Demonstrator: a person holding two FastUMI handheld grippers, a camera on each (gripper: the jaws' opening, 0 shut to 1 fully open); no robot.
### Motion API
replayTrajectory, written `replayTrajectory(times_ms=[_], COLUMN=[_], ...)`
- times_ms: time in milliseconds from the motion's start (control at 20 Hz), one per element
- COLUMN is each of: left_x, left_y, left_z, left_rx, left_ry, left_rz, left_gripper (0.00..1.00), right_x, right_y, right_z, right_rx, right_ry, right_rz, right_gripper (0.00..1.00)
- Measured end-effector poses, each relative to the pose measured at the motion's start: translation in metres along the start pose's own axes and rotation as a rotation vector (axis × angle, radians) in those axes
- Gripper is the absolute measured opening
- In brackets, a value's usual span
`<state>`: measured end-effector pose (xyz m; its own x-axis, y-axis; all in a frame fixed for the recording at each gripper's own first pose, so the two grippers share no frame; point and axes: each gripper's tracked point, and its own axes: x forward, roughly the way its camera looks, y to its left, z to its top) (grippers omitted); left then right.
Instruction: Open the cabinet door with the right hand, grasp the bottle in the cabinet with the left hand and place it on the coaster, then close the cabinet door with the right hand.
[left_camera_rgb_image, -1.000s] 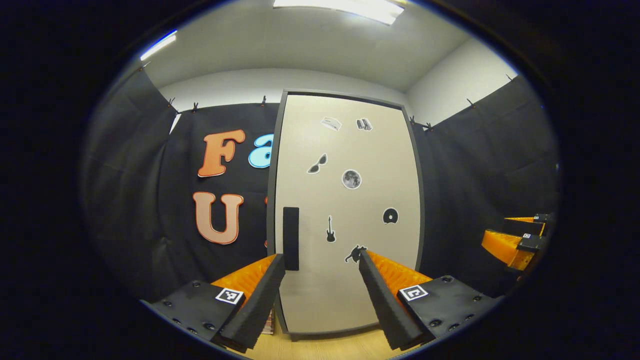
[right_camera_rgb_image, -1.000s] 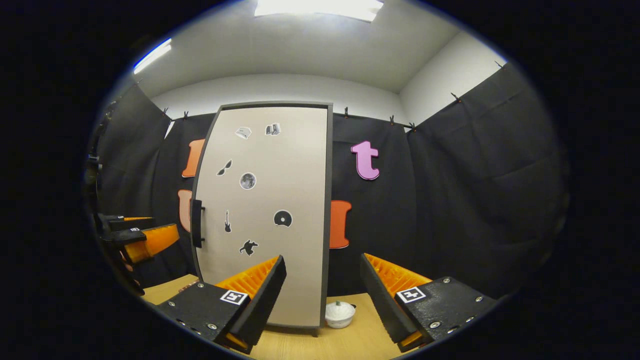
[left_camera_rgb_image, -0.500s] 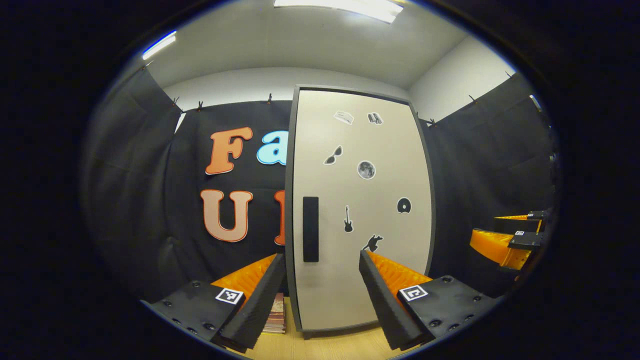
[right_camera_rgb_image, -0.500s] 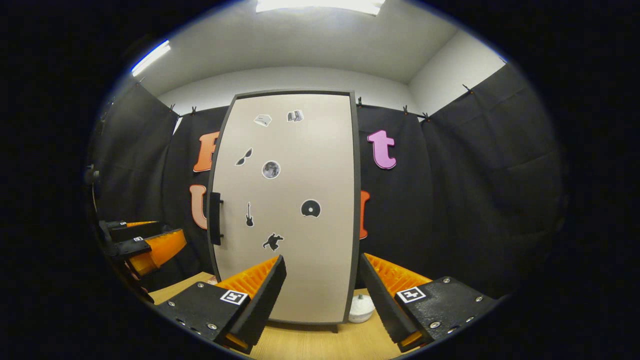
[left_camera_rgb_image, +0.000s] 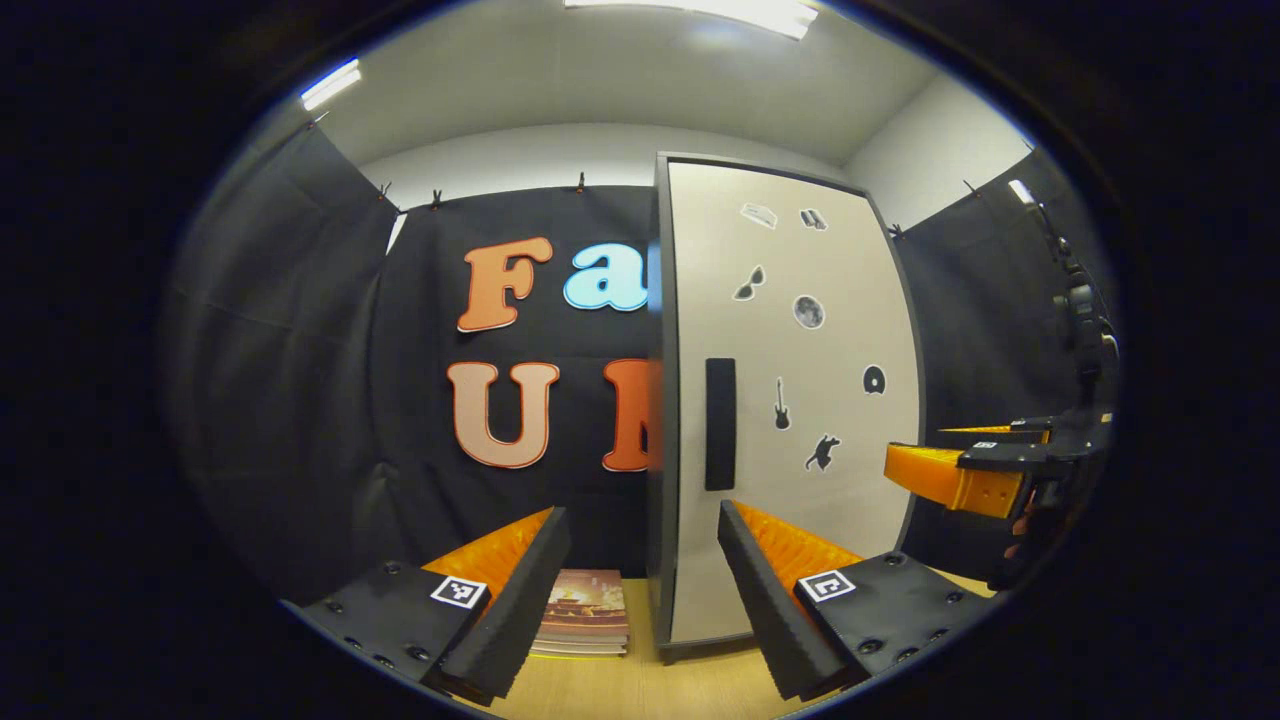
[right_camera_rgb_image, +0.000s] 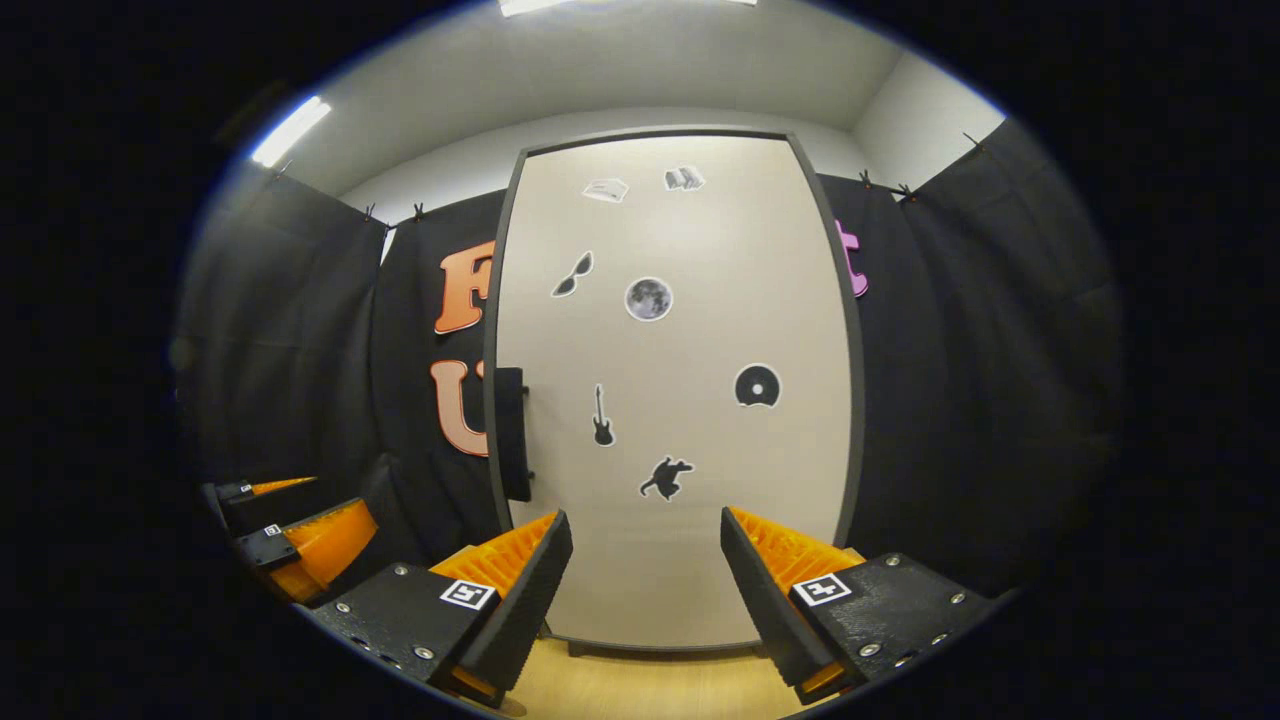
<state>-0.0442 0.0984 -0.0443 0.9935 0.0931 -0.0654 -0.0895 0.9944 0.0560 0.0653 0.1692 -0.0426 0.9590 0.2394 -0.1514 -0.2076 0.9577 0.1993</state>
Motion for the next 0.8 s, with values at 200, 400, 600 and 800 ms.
replayTrajectory(times_ms=[200, 400, 600, 800], left_x=[-0.009, -0.019, -0.025, -0.025], left_y=[0.055, 0.096, 0.119, 0.136], left_z=[-0.008, -0.013, -0.019, -0.025], left_rx=[0.014, 0.004, 0.001, 0.002], left_ry=[0.018, 0.029, 0.050, 0.069], left_rz=[0.085, 0.153, 0.180, 0.192], left_gripper=[0.97, 0.97, 0.97, 0.97], right_x=[0.043, 0.079, 0.107, 0.129], right_y=[0.044, 0.074, 0.090, 0.099], right_z=[-0.004, -0.004, -0.004, -0.009], right_rx=[0.027, 0.050, 0.048, 0.063], right_ry=[0.051, 0.084, 0.118, 0.159], right_rz=[0.047, 0.053, 0.042, 0.000], right_gripper=[0.93, 0.89, 0.82, 0.63])
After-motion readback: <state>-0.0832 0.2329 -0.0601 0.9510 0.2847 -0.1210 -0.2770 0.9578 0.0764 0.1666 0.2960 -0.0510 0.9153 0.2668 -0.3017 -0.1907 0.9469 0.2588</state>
